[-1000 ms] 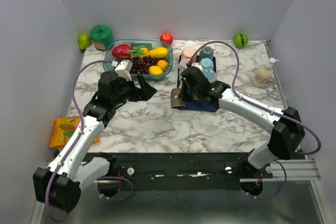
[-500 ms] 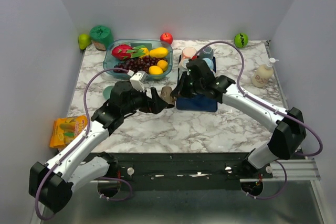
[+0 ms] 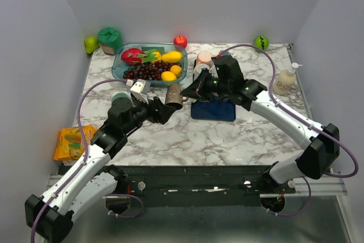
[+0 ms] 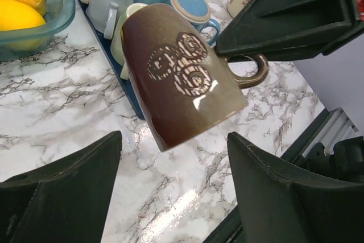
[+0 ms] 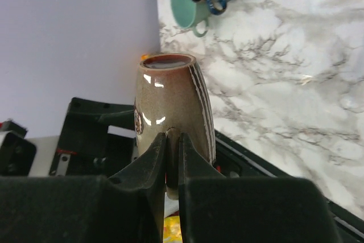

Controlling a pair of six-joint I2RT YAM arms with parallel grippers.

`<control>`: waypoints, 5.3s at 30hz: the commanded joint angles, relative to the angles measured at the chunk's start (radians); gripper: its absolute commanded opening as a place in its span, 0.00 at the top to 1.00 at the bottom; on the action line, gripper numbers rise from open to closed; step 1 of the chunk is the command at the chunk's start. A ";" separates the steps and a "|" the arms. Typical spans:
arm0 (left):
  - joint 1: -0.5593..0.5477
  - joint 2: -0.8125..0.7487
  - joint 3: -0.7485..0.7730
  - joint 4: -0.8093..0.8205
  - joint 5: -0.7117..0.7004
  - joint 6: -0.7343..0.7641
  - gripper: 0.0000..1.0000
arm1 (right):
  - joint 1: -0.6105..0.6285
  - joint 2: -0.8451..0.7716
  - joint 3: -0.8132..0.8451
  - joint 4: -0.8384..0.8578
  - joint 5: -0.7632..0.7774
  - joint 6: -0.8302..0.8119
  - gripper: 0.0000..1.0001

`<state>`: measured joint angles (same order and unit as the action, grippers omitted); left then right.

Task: Turn the mug right side up

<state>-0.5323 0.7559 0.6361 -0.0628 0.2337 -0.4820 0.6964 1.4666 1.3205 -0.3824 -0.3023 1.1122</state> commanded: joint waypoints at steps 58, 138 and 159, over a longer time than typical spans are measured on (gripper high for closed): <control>0.161 1.029 0.826 -0.755 -0.344 0.448 1.00 | -0.014 -0.112 -0.167 -0.276 0.551 -0.391 0.00; 0.252 0.361 0.551 -0.632 -0.103 0.264 0.01 | 0.002 0.545 0.227 -0.322 0.908 -0.136 0.26; 0.250 0.353 0.505 -0.629 -0.114 0.270 0.01 | 0.000 0.521 0.206 -0.156 0.783 -0.563 0.53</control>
<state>-0.2817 1.1305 1.1599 -0.6975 0.1066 -0.2111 0.6964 1.9598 1.4868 -0.5732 0.5194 0.6220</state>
